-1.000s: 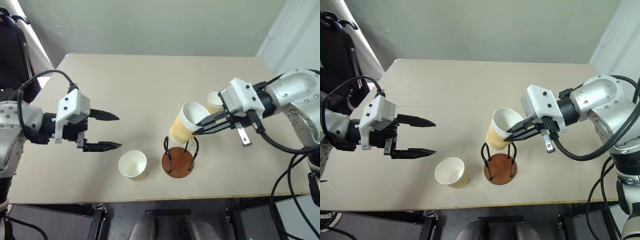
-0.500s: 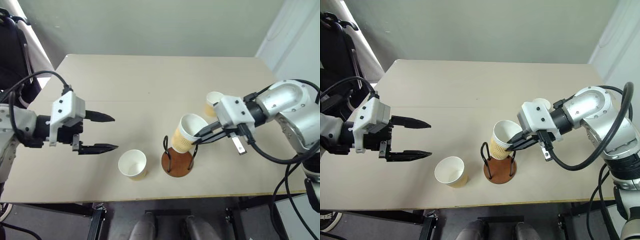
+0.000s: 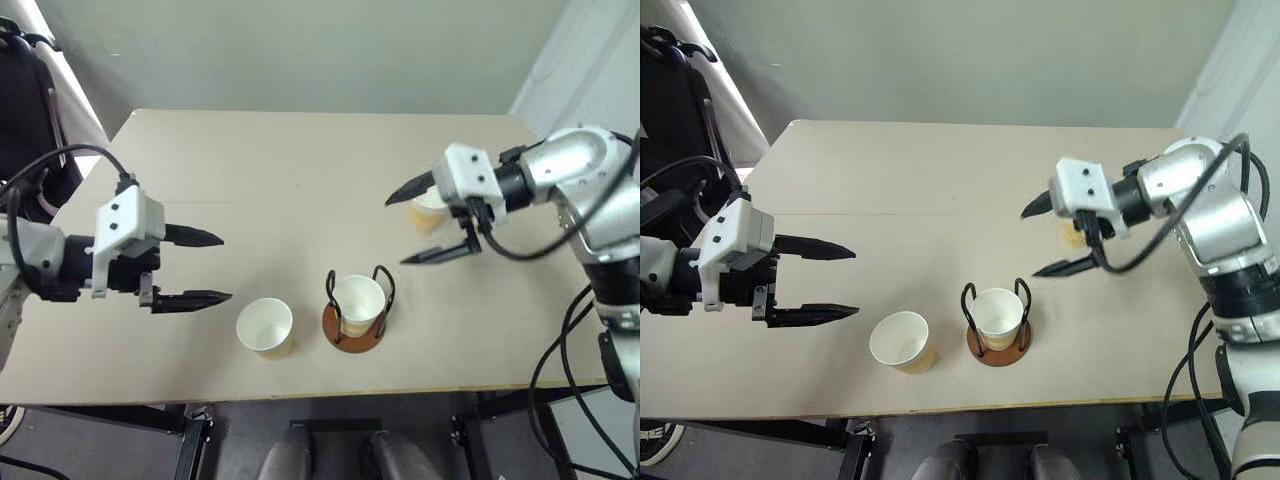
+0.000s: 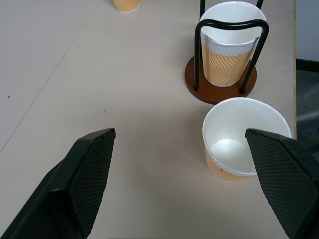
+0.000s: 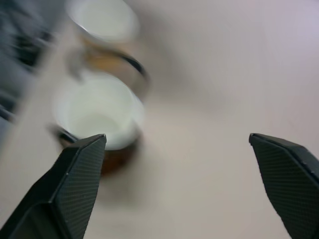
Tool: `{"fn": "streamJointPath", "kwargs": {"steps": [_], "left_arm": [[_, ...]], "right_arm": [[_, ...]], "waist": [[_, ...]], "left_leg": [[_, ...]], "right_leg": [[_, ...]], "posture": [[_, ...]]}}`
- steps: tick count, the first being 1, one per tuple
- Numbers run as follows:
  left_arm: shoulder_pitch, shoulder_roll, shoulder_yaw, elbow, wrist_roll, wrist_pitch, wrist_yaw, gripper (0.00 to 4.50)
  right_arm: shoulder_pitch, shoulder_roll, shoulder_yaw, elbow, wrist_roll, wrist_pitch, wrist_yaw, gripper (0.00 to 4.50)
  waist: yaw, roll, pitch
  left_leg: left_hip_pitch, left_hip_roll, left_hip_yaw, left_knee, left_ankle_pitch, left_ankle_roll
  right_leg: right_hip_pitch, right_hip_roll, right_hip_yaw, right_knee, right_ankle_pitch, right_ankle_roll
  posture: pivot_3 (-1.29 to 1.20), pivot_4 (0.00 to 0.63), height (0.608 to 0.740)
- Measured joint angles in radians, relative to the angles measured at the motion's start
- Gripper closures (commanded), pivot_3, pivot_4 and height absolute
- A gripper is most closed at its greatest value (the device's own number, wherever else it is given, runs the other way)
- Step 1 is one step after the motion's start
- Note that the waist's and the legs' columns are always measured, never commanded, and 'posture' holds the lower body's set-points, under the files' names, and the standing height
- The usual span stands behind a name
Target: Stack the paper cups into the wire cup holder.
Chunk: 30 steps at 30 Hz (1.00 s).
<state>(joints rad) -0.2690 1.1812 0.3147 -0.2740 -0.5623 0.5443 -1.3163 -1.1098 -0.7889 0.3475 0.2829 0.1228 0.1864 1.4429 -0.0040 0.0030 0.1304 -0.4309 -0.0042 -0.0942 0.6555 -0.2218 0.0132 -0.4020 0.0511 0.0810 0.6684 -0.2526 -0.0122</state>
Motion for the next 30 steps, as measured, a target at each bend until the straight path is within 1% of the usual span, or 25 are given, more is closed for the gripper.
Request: {"fn": "streamJointPath", "kwargs": {"steps": [3, 7, 12, 15, 17, 19, 21, 23, 26, 30], "left_arm": [[0.011, 0.000, 0.005, -0.007, -0.001, 0.004, 0.014, 0.00], [0.037, 0.000, 0.020, -0.031, -0.004, 0.018, 0.030, 0.00], [0.068, 0.000, 0.048, -0.058, -0.010, 0.039, 0.039, 0.00], [0.082, 0.000, 0.068, -0.080, -0.023, 0.050, 0.040, 0.00], [0.097, 0.000, 0.083, -0.086, -0.026, 0.057, 0.041, 0.00], [0.105, 0.000, 0.095, -0.094, -0.026, 0.066, 0.044, 0.00], [0.110, 0.001, 0.101, -0.100, -0.027, 0.070, 0.052, 0.00], [0.113, 0.001, 0.102, -0.101, -0.028, 0.071, 0.054, 0.00], [0.114, 0.001, 0.102, -0.101, -0.029, 0.071, 0.057, 0.00], [0.114, 0.001, 0.102, -0.101, -0.031, 0.071, 0.058, 0.00]], "right_arm": [[-0.065, 0.057, 0.055, 0.301, -0.145, -0.186, -0.056, 0.05], [-0.105, 0.110, 0.109, 0.582, -0.300, -0.350, -0.134, 0.05], [-0.166, 0.151, 0.120, 0.769, -0.405, -0.438, -0.212, 0.05], [-0.188, 0.163, 0.118, 0.824, -0.425, -0.474, -0.234, 0.05], [-0.195, 0.168, 0.103, 0.833, -0.421, -0.496, -0.213, 0.05], [-0.198, 0.173, 0.076, 0.831, -0.392, -0.511, -0.159, 0.05], [-0.198, 0.185, 0.022, 0.815, -0.325, -0.514, -0.074, 0.05], [-0.198, 0.189, -0.011, 0.791, -0.281, -0.508, -0.022, 0.05], [-0.204, 0.187, -0.019, 0.778, -0.291, -0.499, -0.035, 0.05], [-0.209, 0.174, 0.004, 0.814, -0.379, -0.493, -0.115, 0.05]], "waist": [[0.001, 0.000, 0.000], [0.002, 0.000, 0.000], [0.001, 0.000, 0.000], [0.000, 0.001, 0.000], [-0.001, 0.001, 0.000], [-0.001, 0.000, 0.000], [-0.001, 0.000, 0.000], [-0.001, 0.000, 0.000], [-0.001, 0.000, 0.000], [0.000, 0.000, 0.000]], "left_leg": [[-0.001, 0.000, 0.000, -0.001, 0.000, 0.000], [-0.005, 0.000, 0.000, -0.004, 0.002, -0.004], [-0.004, 0.001, 0.000, -0.010, 0.005, -0.009], [-0.004, 0.002, 0.000, -0.010, 0.005, -0.009], [-0.004, 0.002, 0.000, -0.010, 0.005, -0.010], [-0.004, 0.002, 0.000, -0.010, 0.005, -0.010], [-0.004, 0.002, 0.000, -0.010, 0.005, -0.010], [-0.004, 0.002, 0.000, -0.010, 0.006, -0.010], [-0.004, 0.002, 0.000, -0.010, 0.006, -0.010], [-0.004, 0.002, 0.000, -0.010, 0.006, -0.010]], "right_leg": [[-0.003, 0.000, 0.000, 0.005, 0.000, -0.001], [-0.011, 0.000, 0.000, 0.009, -0.001, -0.002], [-0.013, 0.000, -0.001, 0.009, 0.000, -0.005], [-0.012, 0.000, -0.002, 0.010, 0.000, -0.006], [-0.012, 0.000, -0.002, 0.010, 0.000, -0.006], [-0.012, 0.000, -0.002, 0.010, 0.000, -0.006], [-0.012, 0.000, -0.002, 0.009, 0.000, -0.007], [-0.012, 0.000, -0.002, 0.010, -0.001, -0.008], [-0.012, 0.000, -0.002, 0.010, -0.001, -0.008], [-0.012, 0.000, -0.002, 0.010, -0.001, -0.008]], "posture": [[0.00, 0.150, 0.740], [0.00, 0.150, 0.740], [0.00, 0.150, 0.740], [0.00, 0.150, 0.740], [0.00, 0.150, 0.740], [0.00, 0.150, 0.740], [0.00, 0.150, 0.740], [0.00, 0.150, 0.740], [0.00, 0.150, 0.740], [0.00, 0.150, 0.740]]}}
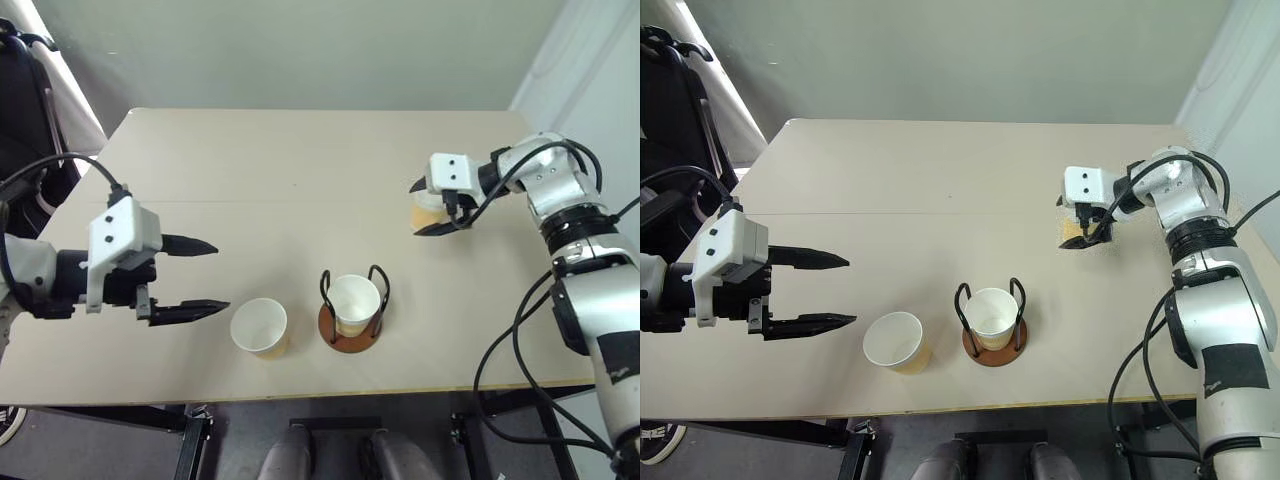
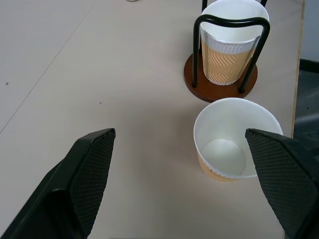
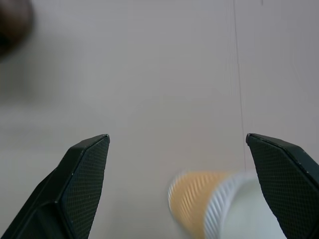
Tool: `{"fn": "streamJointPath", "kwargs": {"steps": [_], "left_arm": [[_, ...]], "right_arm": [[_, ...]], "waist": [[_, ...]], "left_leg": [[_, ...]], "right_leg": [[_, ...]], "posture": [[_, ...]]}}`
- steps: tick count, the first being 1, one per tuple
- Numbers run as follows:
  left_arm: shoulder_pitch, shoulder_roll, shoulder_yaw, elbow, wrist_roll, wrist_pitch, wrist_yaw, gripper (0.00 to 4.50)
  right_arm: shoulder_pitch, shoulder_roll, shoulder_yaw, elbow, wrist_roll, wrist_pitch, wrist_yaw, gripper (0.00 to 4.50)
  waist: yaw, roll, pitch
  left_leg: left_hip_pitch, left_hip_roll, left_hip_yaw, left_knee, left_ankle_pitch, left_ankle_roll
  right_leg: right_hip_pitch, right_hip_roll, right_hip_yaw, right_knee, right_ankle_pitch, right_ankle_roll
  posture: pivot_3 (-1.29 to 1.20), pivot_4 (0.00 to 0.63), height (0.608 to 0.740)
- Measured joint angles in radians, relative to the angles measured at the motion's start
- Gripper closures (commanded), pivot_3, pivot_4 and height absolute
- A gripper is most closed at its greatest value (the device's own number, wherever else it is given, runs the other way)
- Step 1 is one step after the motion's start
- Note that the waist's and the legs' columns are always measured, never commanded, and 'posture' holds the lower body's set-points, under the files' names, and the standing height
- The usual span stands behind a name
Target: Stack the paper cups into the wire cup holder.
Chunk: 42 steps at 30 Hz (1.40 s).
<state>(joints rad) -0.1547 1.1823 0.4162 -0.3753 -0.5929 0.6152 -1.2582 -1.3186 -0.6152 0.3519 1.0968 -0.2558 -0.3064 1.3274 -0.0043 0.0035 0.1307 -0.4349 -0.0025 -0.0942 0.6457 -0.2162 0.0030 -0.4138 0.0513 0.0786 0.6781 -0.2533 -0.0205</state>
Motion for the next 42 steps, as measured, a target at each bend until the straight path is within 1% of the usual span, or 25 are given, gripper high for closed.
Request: {"fn": "streamJointPath", "kwargs": {"steps": [4, 9, 10, 12, 19, 22, 23, 26, 28, 30, 31, 32, 33, 34, 35, 36, 37, 40, 42], "left_arm": [[0.000, 0.000, 0.000, -0.008, -0.007, 0.001, 0.001, 0.00], [0.005, 0.003, 0.003, -0.020, -0.011, 0.007, 0.002, 0.00], [0.006, 0.003, 0.004, -0.020, -0.011, 0.009, 0.002, 0.00], [0.010, 0.005, 0.010, -0.021, -0.012, 0.016, 0.004, 0.00], [0.022, 0.005, 0.019, -0.041, -0.012, 0.026, 0.021, 0.00], [0.026, 0.005, 0.019, -0.043, -0.012, 0.027, 0.022, 0.00], [0.027, 0.005, 0.019, -0.044, -0.012, 0.027, 0.023, 0.00], [0.031, 0.005, 0.020, -0.045, -0.012, 0.027, 0.025, 0.00], [0.034, 0.005, 0.023, -0.046, -0.012, 0.027, 0.025, 0.00], [0.035, 0.006, 0.029, -0.046, -0.012, 0.027, 0.024, 0.00], [0.035, 0.006, 0.035, -0.046, -0.012, 0.027, 0.023, 0.00], [0.035, 0.007, 0.037, -0.046, -0.011, 0.027, 0.022, 0.00], [0.035, 0.010, 0.043, -0.045, -0.011, 0.027, 0.021, 0.00], [0.035, 0.012, 0.044, -0.044, -0.011, 0.027, 0.020, 0.00], [0.035, 0.014, 0.045, -0.044, -0.011, 0.026, 0.019, 0.00], [0.035, 0.014, 0.045, -0.043, -0.011, 0.026, 0.019, 0.00], [0.035, 0.015, 0.044, -0.043, -0.010, 0.025, 0.017, 0.00], [0.029, 0.017, 0.033, -0.028, -0.007, 0.022, 0.017, 0.00], [0.016, 0.017, 0.009, -0.014, -0.004, 0.017, 0.018, 0.00]], "right_arm": [[-0.007, -0.002, 0.024, 0.051, -0.077, 0.000, -0.074, 0.05], [-0.032, 0.009, 0.033, 0.099, -0.126, -0.003, -0.127, 0.05], [-0.035, 0.013, 0.034, 0.106, -0.133, -0.003, -0.132, 0.21], [-0.037, 0.023, 0.044, 0.118, -0.151, -0.006, -0.146, 0.60], [-0.037, 0.061, 0.050, 0.136, -0.168, -0.023, -0.149, 3.08], [-0.037, 0.063, 0.050, 0.141, -0.176, -0.030, -0.153, 4.25], [-0.037, 0.063, 0.051, 0.144, -0.180, -0.034, -0.154, 4.46], [-0.037, 0.063, 0.050, 0.145, -0.180, -0.042, -0.152, 4.46], [-0.037, 0.057, 0.050, 0.142, -0.176, -0.055, -0.124, 4.46], [-0.036, 0.040, 0.037, 0.116, -0.146, -0.069, -0.054, 4.46], [-0.036, 0.027, 0.009, 0.083, -0.098, -0.069, 0.018, 4.46], [-0.036, 0.021, -0.002, 0.064, -0.080, -0.068, 0.043, 4.46], [-0.032, 0.009, -0.039, -0.002, -0.017, -0.039, 0.119, 4.46], [-0.028, 0.001, -0.059, -0.059, 0.034, -0.003, 0.163, 4.46], [-0.015, -0.020, -0.069, -0.184, 0.135, 0.076, 0.215, 4.46], [-0.010, -0.038, -0.072, -0.270, 0.203, 0.136, 0.242, 4.46], [0.014, -0.079, -0.070, -0.432, 0.325, 0.242, 0.261, 4.46], [0.063, -0.168, -0.072, -0.765, 0.587, 0.473, 0.277, 4.46], [0.106, -0.188, -0.072, -0.975, 0.754, 0.612, 0.282, 4.46]], "waist": [[-0.001, 0.000, 0.000], [-0.001, 0.000, 0.000], [-0.001, 0.000, 0.000], [-0.001, 0.000, 0.000], [-0.001, 0.000, 0.000], [-0.001, 0.000, 0.000], [-0.001, 0.000, 0.000], [-0.001, 0.000, 0.000], [-0.001, 0.000, 0.000], [0.000, 0.000, 0.000], [-0.001, 0.000, 0.000], [-0.001, 0.000, 0.000], [-0.001, 0.000, 0.000], [-0.002, 0.000, 0.000], [-0.003, 0.001, 0.000], [-0.003, 0.001, 0.000], [-0.002, 0.000, 0.000], [-0.001, 0.000, 0.000], [-0.005, 0.000, 0.000]], "left_leg": [[0.000, 0.000, 0.000, 0.000, 0.000, 0.000], [0.000, 0.000, 0.000, 0.000, 0.000, 0.000], [0.000, 0.000, 0.000, 0.000, 0.000, 0.000], [0.000, 0.000, 0.000, 0.000, 0.000, 0.000], [0.000, 0.000, 0.000, 0.000, 0.000, 0.000], [0.000, 0.000, 0.000, 0.000, 0.000, 0.000], [0.000, 0.000, 0.000, 0.000, 0.000, 0.000], [0.000, 0.000, 0.000, 0.000, 0.000, -0.001], [0.000, 0.000, 0.000, -0.001, 0.000, -0.001], [0.000, 0.000, 0.000, 0.000, 0.000, -0.001], [-0.001, 0.000, 0.000, -0.001, 0.000, -0.001], [-0.001, 0.000, 0.000, -0.001, 0.000, -0.001], [-0.001, 0.000, 0.000, -0.001, 0.000, -0.001], [0.000, 0.000, 0.000, -0.002, 0.000, -0.002], [-0.001, 0.000, 0.000, -0.002, 0.001, -0.002], [0.000, 0.000, 0.000, -0.004, 0.001, -0.004], [0.000, 0.000, 0.000, -0.006, 0.004, -0.007], [0.001, 0.001, 0.000, -0.009, 0.007, -0.012], [0.005, 0.002, 0.000, -0.009, 0.007, -0.012]], "right_leg": [[0.000, 0.000, 0.000, 0.001, 0.000, 0.000], [0.000, 0.000, 0.000, 0.001, 0.000, 0.000], [0.000, 0.000, 0.000, 0.001, 0.000, 0.000], [0.000, 0.000, 0.000, 0.000, 0.000, 0.000], [0.000, 0.000, 0.000, 0.000, 0.000, 0.000], [0.000, 0.000, 0.000, 0.000, 0.000, 0.000], [0.000, 0.000, 0.000, 0.000, 0.000, 0.000], [0.000, 0.000, -0.001, 0.001, 0.000, 0.000], [0.000, 0.000, -0.001, 0.000, 0.000, 0.000], [0.000, 0.000, -0.001, 0.000, 0.000, 0.000], [0.000, 0.000, 0.000, 0.000, 0.000, 0.000], [0.000, 0.000, 0.000, 0.000, 0.000, 0.000], [-0.001, 0.000, 0.000, 0.000, 0.000, 0.000], [-0.001, 0.000, 0.000, 0.000, 0.000, -0.001], [-0.001, 0.000, 0.000, -0.001, -0.001, -0.001], [-0.001, 0.000, 0.000, -0.001, -0.001, -0.001], [0.000, 0.000, -0.001, -0.002, -0.001, -0.002], [0.001, 0.001, -0.001, -0.004, -0.002, -0.003], [0.005, 0.002, -0.001, -0.005, -0.002, -0.003]], "posture": [[0.00, 0.150, 0.740], [0.00, 0.150, 0.740], [0.00, 0.150, 0.740], [0.00, 0.150, 0.740], [0.00, 0.150, 0.740], [0.00, 0.150, 0.740], [0.00, 0.150, 0.740], [0.00, 0.150, 0.740], [0.00, 0.150, 0.740], [0.00, 0.150, 0.740], [0.00, 0.150, 0.740], [0.00, 0.150, 0.740], [0.00, 0.150, 0.740], [0.00, 0.150, 0.740], [0.00, 0.150, 0.740], [0.00, 0.150, 0.740], [0.00, 0.150, 0.740], [0.00, 0.150, 0.740], [0.00, 0.150, 0.740]]}}
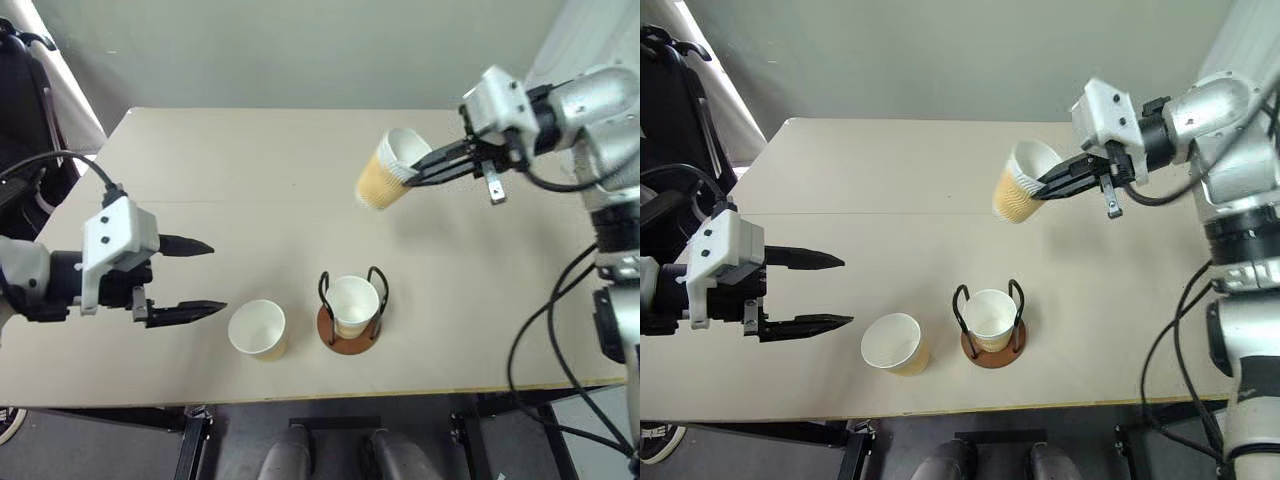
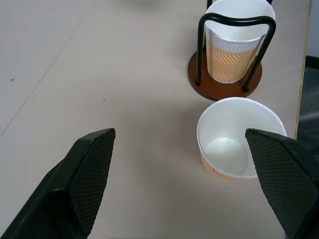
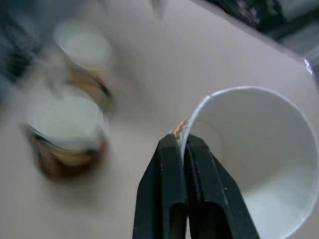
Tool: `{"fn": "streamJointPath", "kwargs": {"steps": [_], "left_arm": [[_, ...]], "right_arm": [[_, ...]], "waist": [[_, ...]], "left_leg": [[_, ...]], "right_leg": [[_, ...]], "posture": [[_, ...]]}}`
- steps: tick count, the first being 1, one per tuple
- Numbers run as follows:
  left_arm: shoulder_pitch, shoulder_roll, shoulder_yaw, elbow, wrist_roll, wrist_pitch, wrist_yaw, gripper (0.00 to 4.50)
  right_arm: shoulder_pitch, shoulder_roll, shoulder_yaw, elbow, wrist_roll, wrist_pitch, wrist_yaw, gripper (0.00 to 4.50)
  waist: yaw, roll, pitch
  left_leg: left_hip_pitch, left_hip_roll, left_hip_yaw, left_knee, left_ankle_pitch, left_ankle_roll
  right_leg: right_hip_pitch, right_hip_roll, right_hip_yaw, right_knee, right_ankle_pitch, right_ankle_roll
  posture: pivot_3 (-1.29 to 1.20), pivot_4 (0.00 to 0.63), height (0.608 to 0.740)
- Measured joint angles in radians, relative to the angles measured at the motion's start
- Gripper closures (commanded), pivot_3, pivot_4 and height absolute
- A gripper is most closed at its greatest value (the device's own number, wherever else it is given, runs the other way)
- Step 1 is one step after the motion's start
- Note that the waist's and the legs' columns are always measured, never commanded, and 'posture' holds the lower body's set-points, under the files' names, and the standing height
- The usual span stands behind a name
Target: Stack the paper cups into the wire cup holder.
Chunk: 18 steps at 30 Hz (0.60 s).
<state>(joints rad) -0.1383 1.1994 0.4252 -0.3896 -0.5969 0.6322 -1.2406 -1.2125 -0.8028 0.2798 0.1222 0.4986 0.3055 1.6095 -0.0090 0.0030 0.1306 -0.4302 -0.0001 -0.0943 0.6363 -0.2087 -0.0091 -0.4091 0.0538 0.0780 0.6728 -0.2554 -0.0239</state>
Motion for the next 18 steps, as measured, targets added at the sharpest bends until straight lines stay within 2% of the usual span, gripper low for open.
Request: {"fn": "streamJointPath", "kwargs": {"steps": [4, 8, 13, 18], "left_arm": [[-0.028, 0.000, -0.047, 0.007, 0.003, -0.005, 0.001, 0.00], [-0.039, 0.000, -0.062, 0.015, 0.008, -0.014, 0.001, 0.00], [-0.033, 0.000, -0.069, 0.013, 0.008, -0.015, 0.003, 0.00], [-0.016, 0.000, -0.064, -0.003, 0.005, -0.013, 0.004, 0.00]], "right_arm": [[0.064, -0.029, 0.010, -0.194, 0.132, 0.117, 0.002, 4.46], [0.104, -0.045, 0.031, -0.260, 0.145, 0.138, 0.002, 4.46], [0.130, -0.001, 0.098, -0.257, 0.018, 0.097, 0.002, 4.46], [0.139, 0.010, 0.125, -0.236, -0.041, 0.066, 0.002, 4.46]], "waist": [[-0.005, -0.001, 0.000], [-0.008, -0.001, 0.000], [-0.012, -0.001, 0.000], [-0.011, -0.001, 0.000]], "left_leg": [[0.005, 0.001, 0.000, 0.000, -0.001, 0.005], [0.010, 0.001, 0.000, 0.000, -0.001, 0.005], [0.011, 0.001, 0.000, -0.001, -0.001, 0.006], [0.009, 0.001, -0.001, -0.001, -0.002, 0.006]], "right_leg": [[0.004, 0.001, 0.000, 0.001, 0.000, -0.001], [0.007, 0.001, 0.001, 0.004, -0.001, -0.002], [0.006, 0.001, 0.000, 0.006, -0.002, -0.004], [0.005, 0.002, 0.000, 0.005, -0.002, -0.003]], "posture": [[0.00, 0.150, 0.740], [0.00, 0.150, 0.740], [0.00, 0.150, 0.740], [0.00, 0.150, 0.740]]}}
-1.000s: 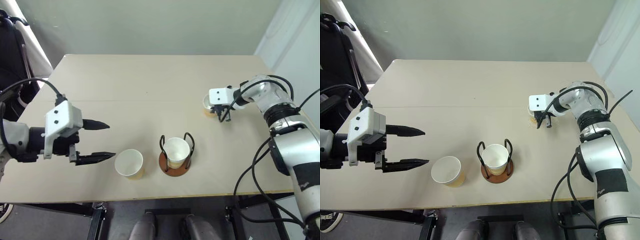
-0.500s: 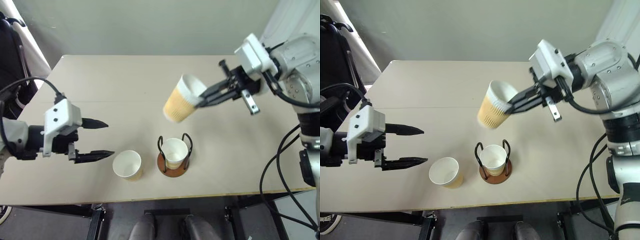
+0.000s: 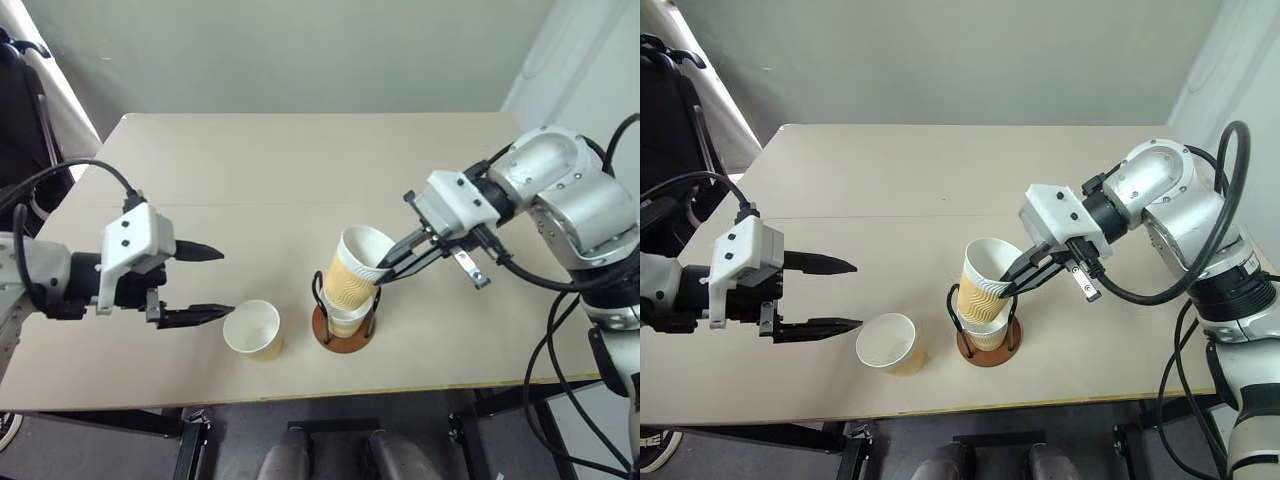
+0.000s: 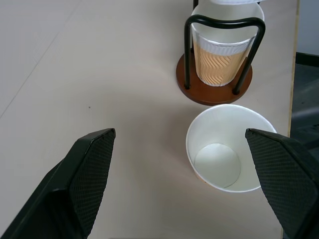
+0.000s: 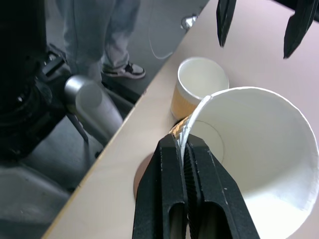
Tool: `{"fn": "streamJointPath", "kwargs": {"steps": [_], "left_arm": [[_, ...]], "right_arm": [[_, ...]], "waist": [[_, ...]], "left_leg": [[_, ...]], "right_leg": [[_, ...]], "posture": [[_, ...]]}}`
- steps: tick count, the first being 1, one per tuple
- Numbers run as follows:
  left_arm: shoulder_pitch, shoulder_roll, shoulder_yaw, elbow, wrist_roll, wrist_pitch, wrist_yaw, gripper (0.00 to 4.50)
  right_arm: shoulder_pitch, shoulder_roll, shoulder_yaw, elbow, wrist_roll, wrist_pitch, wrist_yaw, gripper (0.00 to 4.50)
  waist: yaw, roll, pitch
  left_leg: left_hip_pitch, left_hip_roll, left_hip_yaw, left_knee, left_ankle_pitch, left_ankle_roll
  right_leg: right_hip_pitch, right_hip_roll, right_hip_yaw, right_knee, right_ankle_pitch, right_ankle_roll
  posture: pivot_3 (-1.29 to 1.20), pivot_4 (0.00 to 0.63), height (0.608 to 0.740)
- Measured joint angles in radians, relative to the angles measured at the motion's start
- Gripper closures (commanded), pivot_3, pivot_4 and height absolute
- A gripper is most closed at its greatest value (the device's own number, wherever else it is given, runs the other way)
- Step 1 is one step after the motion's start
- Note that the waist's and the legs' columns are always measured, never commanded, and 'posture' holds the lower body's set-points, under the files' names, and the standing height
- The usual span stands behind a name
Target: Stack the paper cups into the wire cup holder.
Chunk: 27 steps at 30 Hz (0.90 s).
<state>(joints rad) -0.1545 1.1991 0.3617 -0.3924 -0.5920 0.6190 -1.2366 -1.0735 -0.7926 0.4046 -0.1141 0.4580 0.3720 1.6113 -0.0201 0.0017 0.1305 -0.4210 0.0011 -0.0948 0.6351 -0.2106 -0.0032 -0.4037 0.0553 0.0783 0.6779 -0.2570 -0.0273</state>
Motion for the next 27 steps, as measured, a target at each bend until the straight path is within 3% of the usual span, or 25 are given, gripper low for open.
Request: {"fn": "streamJointPath", "kwargs": {"steps": [10, 18, 27], "left_arm": [[0.006, 0.000, 0.036, -0.007, -0.024, 0.010, -0.002, 0.00], [-0.013, -0.013, 0.239, -0.008, -0.211, 0.044, -0.084, 0.00], [0.074, -0.008, 0.360, -0.038, -0.251, 0.097, -0.136, 0.00]], "right_arm": [[0.000, 0.010, 0.035, 0.031, -0.043, -0.044, 0.000, 4.46], [0.002, 0.025, 0.050, 0.060, -0.072, -0.073, 0.000, 4.46], [0.001, 0.026, 0.085, 0.066, -0.070, -0.082, 0.000, 4.46]], "waist": [[0.000, 0.000, 0.000], [0.000, 0.000, 0.000], [-0.001, 0.000, 0.000]], "left_leg": [[0.000, 0.000, 0.000, 0.000, 0.000, 0.000], [0.000, 0.000, 0.000, 0.000, 0.000, 0.000], [0.001, 0.001, 0.000, 0.001, 0.000, 0.000]], "right_leg": [[0.000, 0.000, 0.000, 0.000, 0.000, 0.000], [0.001, 0.000, 0.000, 0.000, 0.000, 0.000], [0.002, 0.001, 0.000, 0.000, 0.000, 0.000]], "posture": [[0.00, 0.150, 0.740], [0.00, 0.150, 0.740], [0.00, 0.150, 0.740]]}}
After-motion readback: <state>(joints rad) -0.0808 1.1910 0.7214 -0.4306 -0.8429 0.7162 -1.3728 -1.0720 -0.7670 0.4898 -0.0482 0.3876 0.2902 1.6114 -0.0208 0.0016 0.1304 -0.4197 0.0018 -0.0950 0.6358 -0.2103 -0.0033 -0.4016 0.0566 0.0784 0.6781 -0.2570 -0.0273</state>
